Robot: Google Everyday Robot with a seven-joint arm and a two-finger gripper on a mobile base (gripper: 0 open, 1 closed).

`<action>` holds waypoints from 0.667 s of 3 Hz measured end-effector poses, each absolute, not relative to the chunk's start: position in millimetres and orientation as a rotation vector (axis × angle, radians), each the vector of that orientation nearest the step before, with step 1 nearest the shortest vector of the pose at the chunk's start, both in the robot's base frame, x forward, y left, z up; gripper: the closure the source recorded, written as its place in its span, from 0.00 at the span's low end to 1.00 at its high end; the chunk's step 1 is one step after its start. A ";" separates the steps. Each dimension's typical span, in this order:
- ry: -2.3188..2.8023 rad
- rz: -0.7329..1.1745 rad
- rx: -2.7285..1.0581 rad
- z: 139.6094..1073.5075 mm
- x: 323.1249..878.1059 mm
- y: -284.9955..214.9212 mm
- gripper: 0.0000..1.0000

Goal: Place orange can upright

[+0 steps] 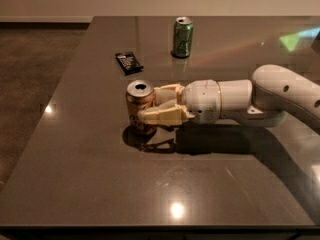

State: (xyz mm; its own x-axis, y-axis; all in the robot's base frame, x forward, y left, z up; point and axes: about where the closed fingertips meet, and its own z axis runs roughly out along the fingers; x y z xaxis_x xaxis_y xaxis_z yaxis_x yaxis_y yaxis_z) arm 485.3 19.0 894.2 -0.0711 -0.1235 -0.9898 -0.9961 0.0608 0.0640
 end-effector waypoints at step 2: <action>1.373 1.157 -1.234 896.1 483.5 23.2 0.00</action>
Offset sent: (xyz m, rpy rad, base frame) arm -0.0008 0.0020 0.0009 -0.0003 -0.0014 0.0038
